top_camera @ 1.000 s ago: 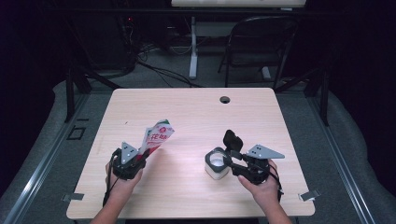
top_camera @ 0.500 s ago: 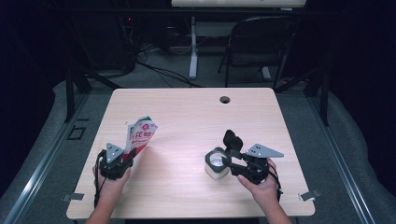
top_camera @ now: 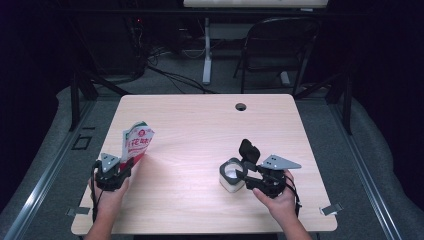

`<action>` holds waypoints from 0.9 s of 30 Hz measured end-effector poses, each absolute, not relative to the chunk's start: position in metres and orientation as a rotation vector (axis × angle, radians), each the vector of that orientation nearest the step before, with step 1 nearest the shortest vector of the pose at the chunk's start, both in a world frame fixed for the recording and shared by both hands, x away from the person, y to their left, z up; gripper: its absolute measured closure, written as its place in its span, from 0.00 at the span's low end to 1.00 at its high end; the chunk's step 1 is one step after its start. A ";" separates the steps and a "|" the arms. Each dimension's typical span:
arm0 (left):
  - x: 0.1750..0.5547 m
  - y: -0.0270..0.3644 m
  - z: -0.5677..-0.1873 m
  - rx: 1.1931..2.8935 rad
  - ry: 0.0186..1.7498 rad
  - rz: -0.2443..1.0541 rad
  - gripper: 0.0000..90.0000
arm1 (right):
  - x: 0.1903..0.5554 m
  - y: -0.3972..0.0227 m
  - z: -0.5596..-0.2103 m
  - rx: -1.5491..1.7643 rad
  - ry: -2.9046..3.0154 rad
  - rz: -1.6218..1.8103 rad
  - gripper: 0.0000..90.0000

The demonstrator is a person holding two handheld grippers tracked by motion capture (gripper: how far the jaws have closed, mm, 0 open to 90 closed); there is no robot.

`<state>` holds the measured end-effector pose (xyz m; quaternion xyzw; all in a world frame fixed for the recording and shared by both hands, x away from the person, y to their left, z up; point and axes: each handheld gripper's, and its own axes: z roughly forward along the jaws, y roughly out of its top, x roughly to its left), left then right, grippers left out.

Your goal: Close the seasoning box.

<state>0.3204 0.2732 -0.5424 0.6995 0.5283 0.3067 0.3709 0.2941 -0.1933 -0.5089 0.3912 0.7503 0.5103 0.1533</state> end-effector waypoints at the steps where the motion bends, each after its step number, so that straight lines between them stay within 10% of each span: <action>1: 0.321 0.274 -0.543 1.798 1.359 0.788 0.82 | 0.294 -0.193 -0.509 1.120 2.158 1.460 0.58; 27: 0.327 0.283 -0.553 1.827 1.414 0.823 0.82 | 0.295 -0.194 -0.509 1.099 2.150 1.462 0.59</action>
